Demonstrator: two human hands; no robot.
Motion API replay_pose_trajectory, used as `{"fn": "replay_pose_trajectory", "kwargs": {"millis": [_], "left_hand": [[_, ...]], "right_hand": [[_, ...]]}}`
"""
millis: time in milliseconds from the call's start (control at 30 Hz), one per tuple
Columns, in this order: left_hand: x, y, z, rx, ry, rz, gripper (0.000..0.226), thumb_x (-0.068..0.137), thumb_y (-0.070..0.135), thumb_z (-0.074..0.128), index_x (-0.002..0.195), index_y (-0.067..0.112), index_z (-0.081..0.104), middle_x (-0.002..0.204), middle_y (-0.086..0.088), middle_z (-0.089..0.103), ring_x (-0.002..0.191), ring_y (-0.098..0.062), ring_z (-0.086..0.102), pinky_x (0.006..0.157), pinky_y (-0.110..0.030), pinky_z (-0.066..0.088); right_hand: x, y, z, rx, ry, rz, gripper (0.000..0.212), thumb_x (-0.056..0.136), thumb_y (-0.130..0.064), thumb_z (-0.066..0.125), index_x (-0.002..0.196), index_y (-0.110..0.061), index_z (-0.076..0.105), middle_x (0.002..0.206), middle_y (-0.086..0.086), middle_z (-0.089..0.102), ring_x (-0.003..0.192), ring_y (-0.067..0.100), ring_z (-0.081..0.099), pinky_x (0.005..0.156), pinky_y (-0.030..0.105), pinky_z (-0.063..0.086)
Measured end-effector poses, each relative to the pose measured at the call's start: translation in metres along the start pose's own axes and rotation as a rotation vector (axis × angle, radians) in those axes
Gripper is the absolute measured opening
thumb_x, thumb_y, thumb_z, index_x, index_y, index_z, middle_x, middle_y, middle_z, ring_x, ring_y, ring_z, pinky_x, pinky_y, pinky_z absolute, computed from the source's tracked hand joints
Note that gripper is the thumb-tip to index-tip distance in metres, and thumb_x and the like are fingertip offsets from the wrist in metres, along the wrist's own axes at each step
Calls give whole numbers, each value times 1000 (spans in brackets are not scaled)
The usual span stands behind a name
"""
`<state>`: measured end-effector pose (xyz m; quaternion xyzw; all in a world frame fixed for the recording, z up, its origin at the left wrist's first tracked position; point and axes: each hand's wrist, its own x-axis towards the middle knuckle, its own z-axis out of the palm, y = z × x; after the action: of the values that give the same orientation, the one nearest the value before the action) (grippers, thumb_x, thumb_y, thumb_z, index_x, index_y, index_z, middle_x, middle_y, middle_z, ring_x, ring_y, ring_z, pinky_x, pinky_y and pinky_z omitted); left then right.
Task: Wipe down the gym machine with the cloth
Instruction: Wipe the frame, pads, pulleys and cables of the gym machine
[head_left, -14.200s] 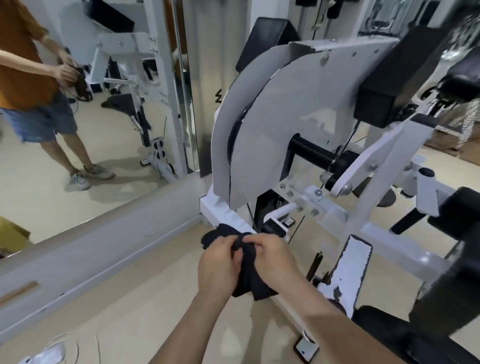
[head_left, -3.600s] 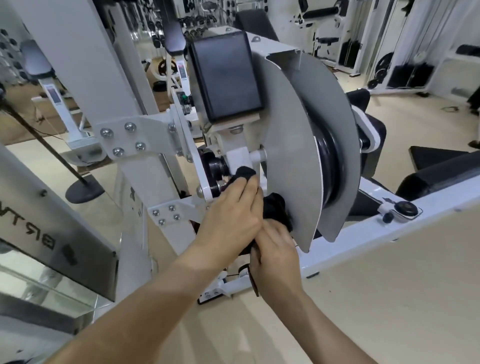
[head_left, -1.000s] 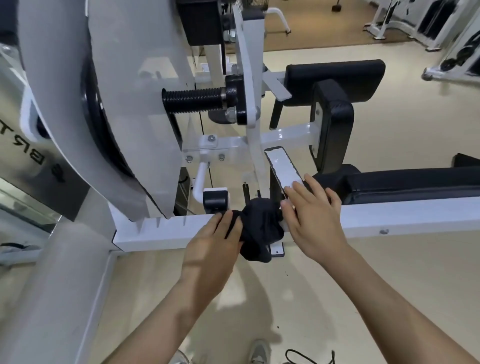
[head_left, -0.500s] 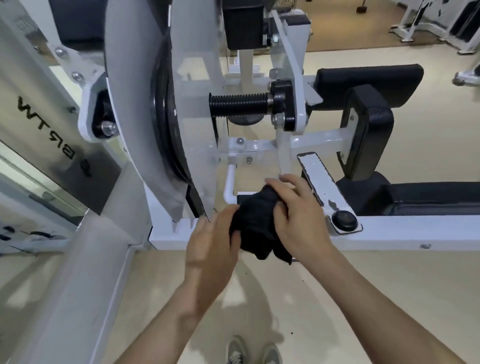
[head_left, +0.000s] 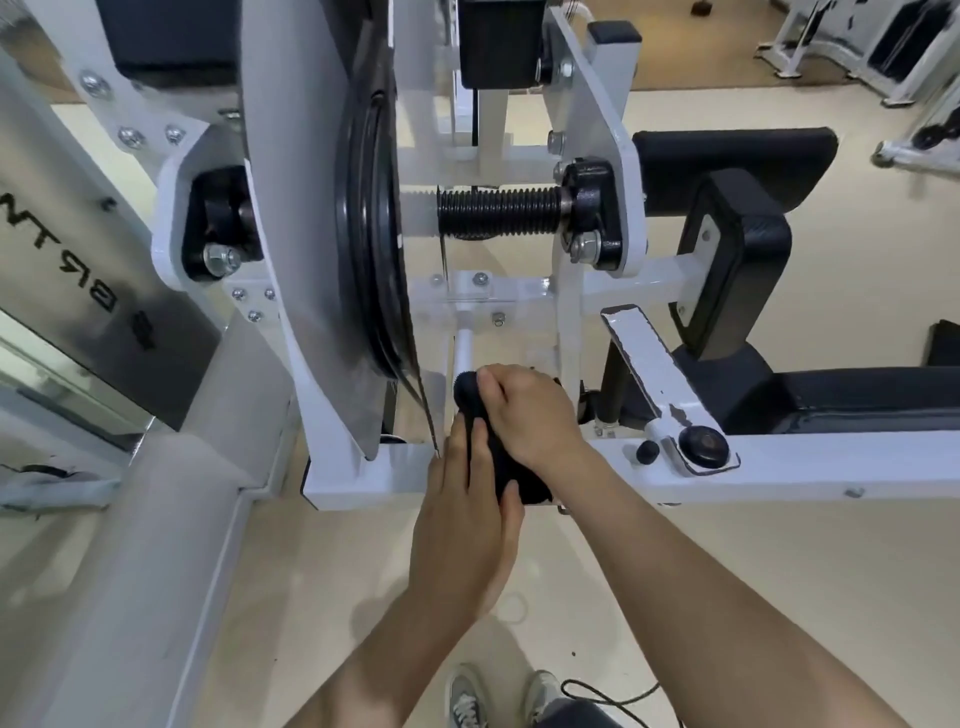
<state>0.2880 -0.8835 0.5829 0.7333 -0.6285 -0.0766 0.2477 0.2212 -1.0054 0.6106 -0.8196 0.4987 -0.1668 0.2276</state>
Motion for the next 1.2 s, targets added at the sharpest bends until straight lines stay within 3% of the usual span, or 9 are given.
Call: {"fn": "replay_pose_trajectory", "kwargs": {"millis": [133, 300, 433, 567, 633, 800, 933, 1067, 1200], "left_hand": [[18, 11, 9, -90, -13, -6, 58, 100, 28, 24, 153, 8, 14, 161, -12, 7, 149, -22, 9, 120, -27, 9], [59, 14, 21, -37, 112, 25, 39, 97, 13, 48, 134, 0, 52, 130, -20, 52, 114, -34, 54, 88, -40, 53], [104, 24, 15, -85, 65, -164, 28, 101, 20, 39, 98, 7, 64, 94, -10, 59, 78, -27, 54, 62, -35, 39], [91, 38, 14, -77, 58, -144, 55, 94, 10, 8, 117, 9, 58, 115, -12, 57, 107, -28, 54, 88, -36, 42], [65, 55, 12, -116, 94, -124, 50, 98, 25, 23, 128, 9, 59, 128, -9, 60, 121, -25, 53, 102, -33, 38], [64, 114, 16, -90, 152, -88, 22, 93, 39, 46, 109, 33, 61, 95, 14, 67, 85, -8, 56, 67, -16, 35], [69, 146, 38, -213, 4, -158, 32, 87, 22, 59, 118, 26, 49, 113, 13, 55, 97, -9, 53, 74, -17, 35], [77, 144, 42, -342, -153, -266, 41, 88, 14, 49, 125, 32, 50, 111, 16, 59, 98, -6, 57, 81, -16, 45], [103, 145, 41, -352, -134, -258, 50, 86, 8, 50, 132, 25, 43, 122, 8, 50, 107, -17, 54, 84, -32, 46]], "right_hand": [[-43, 12, -14, -164, -48, -113, 40, 96, -19, 43, 135, -22, 43, 145, 0, 41, 98, 27, 61, 64, 27, 39], [-33, 20, -36, -424, 6, -126, 22, 88, -14, 47, 106, -18, 59, 94, 0, 64, 76, 26, 62, 54, 30, 28], [8, 34, -50, -164, -21, -20, 15, 89, -16, 49, 91, -15, 64, 87, 7, 69, 83, 29, 60, 60, 30, 34], [8, 52, -59, 165, -166, -15, 21, 92, -12, 51, 106, -16, 67, 101, 2, 69, 95, 22, 59, 79, 27, 44], [-7, 65, -72, 315, -181, -89, 24, 94, -9, 50, 106, -18, 70, 99, -8, 68, 93, 11, 58, 81, 19, 42], [-32, 120, -125, 346, 79, -118, 24, 86, -22, 48, 96, -32, 68, 94, -18, 62, 91, 2, 54, 79, 11, 42], [-24, 157, -130, 9, -151, -179, 44, 89, -37, 51, 133, -34, 52, 136, 2, 40, 131, 20, 29, 108, 27, 31], [-17, 162, -94, 181, -294, -101, 60, 97, -44, 44, 149, -50, 14, 161, 0, -5, 146, 19, -4, 118, 37, 7], [31, 163, -81, 93, -129, -132, 43, 101, -28, 42, 144, -38, 41, 161, 9, 7, 146, 30, 5, 119, 38, 7]]}}
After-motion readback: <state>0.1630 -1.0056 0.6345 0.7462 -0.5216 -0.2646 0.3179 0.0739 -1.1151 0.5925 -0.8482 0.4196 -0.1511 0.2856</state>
